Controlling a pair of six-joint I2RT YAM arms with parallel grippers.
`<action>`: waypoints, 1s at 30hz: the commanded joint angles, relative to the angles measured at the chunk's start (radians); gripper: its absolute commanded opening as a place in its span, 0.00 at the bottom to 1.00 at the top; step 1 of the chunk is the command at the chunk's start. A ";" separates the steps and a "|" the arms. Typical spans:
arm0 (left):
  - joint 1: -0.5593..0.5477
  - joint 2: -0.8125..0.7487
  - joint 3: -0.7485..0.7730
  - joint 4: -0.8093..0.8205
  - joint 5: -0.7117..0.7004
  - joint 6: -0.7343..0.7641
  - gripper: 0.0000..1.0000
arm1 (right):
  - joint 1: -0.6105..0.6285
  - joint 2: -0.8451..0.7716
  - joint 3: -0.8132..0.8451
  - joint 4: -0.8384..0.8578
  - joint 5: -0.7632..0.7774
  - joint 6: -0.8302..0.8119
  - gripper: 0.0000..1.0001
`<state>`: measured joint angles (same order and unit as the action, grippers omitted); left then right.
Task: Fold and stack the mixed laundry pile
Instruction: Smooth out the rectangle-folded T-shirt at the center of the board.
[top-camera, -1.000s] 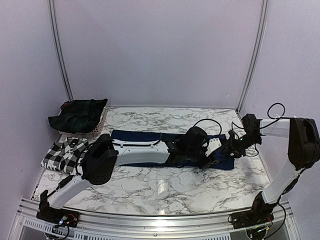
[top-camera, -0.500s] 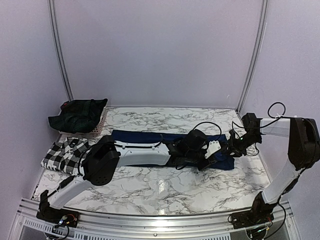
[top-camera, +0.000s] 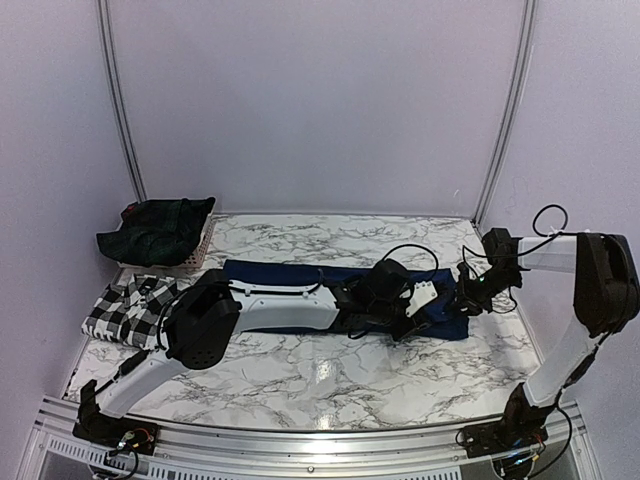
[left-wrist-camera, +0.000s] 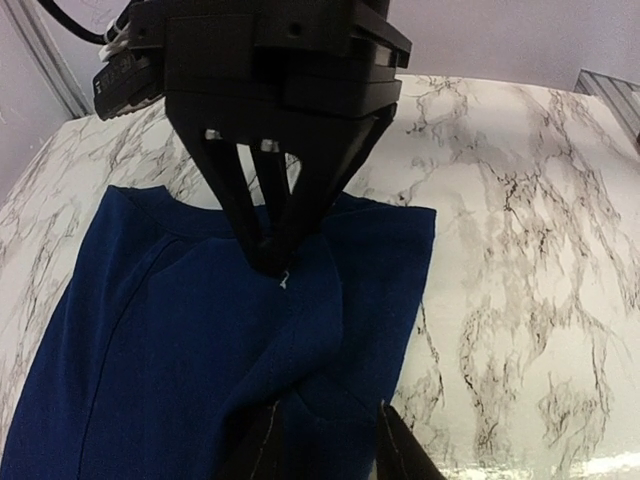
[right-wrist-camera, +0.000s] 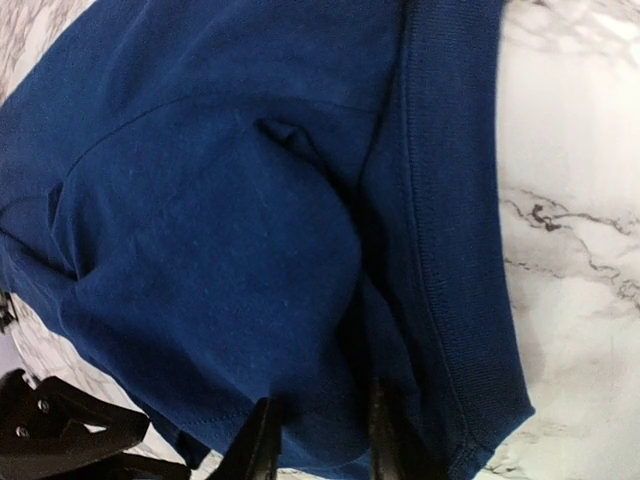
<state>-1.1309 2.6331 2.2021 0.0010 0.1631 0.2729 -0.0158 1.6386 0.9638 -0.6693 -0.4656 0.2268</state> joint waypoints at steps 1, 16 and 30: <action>0.006 0.028 -0.014 0.032 0.020 -0.024 0.29 | -0.006 0.005 0.026 0.003 0.001 -0.010 0.18; 0.011 0.014 -0.051 0.017 0.023 0.016 0.44 | -0.006 -0.005 0.031 0.006 -0.009 -0.006 0.00; 0.066 -0.073 -0.038 0.026 0.034 -0.049 0.00 | -0.007 -0.048 0.099 -0.038 -0.023 -0.002 0.00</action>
<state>-1.1072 2.6324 2.1605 0.0124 0.1864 0.2516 -0.0158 1.6341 0.9932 -0.6868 -0.4747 0.2241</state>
